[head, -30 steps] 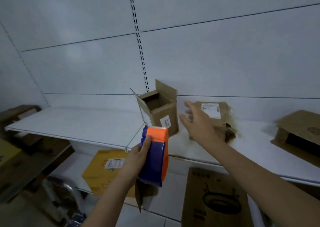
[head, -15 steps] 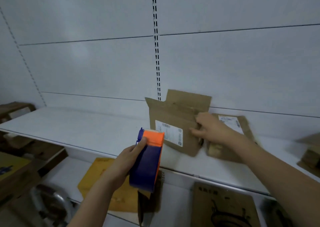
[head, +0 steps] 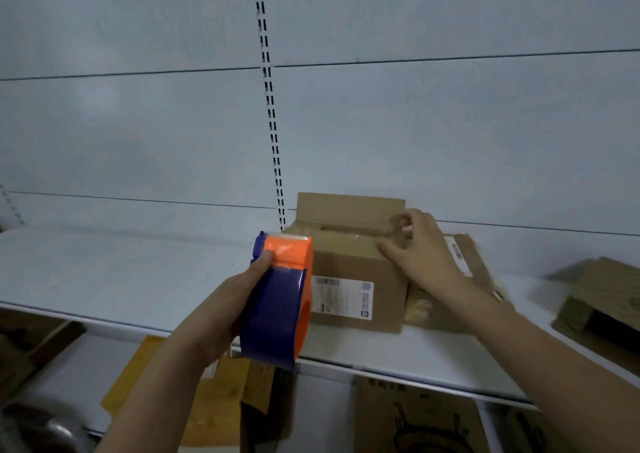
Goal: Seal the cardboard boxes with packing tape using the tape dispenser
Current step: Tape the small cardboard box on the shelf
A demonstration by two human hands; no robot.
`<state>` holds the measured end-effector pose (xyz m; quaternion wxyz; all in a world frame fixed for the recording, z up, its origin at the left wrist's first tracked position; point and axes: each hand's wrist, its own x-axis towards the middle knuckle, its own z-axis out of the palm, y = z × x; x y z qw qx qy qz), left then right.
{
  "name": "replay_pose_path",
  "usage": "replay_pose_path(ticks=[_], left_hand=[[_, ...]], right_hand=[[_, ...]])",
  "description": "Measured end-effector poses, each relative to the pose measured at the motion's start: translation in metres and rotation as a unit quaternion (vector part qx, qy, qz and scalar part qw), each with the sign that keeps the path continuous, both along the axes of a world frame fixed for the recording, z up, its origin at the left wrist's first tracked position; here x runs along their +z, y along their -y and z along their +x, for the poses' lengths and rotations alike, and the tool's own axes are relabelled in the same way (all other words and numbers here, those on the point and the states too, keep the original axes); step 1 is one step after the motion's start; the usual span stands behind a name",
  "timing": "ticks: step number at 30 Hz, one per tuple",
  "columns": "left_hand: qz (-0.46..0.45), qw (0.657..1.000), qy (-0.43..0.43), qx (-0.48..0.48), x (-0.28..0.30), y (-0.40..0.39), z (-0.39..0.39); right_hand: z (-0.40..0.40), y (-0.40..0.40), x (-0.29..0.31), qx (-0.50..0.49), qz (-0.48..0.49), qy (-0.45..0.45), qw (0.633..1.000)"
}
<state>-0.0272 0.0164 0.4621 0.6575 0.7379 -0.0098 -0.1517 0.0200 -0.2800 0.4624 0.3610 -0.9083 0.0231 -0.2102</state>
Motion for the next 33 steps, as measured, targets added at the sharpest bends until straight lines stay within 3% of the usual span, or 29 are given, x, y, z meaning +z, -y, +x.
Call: replay_pose_path(ticks=[5, 7, 11, 14, 18, 22, 26, 29, 33], left_hand=[[-0.021, 0.998, 0.035, 0.04, 0.023, 0.019, 0.011], [-0.031, 0.998, 0.035, 0.041, 0.027, 0.023, 0.018], [-0.047, 0.996, 0.008, 0.075, 0.03, 0.03, 0.023], [-0.045, 0.995, -0.007, 0.085, 0.03, 0.031, 0.021], [-0.043, 0.994, -0.018, 0.094, 0.034, 0.031, 0.02], [-0.054, 0.994, -0.018, 0.09, 0.047, 0.032, 0.017], [-0.066, 0.995, 0.01, 0.08, 0.069, 0.034, 0.02], [-0.001, 0.998, 0.045, 0.041, 0.089, 0.041, 0.022], [0.226, 0.969, 0.086, -0.051, 0.119, 0.055, 0.043]], right_hand=[[0.015, 0.008, 0.002, 0.053, 0.128, -0.176, 0.975], [0.018, 0.012, 0.003, 0.081, 0.169, -0.167, 0.968], [0.02, 0.015, -0.006, 0.128, 0.191, -0.055, 0.972], [0.027, 0.021, -0.018, 0.096, 0.102, 0.041, 0.989], [0.031, 0.026, -0.017, 0.159, -0.034, 0.152, 0.975], [0.031, 0.028, -0.001, 0.196, -0.173, 0.075, 0.962], [0.032, 0.031, 0.005, 0.196, -0.201, 0.023, 0.959], [0.031, 0.033, 0.004, 0.205, -0.179, 0.013, 0.962], [0.028, 0.038, -0.003, 0.218, -0.116, 0.017, 0.969]])
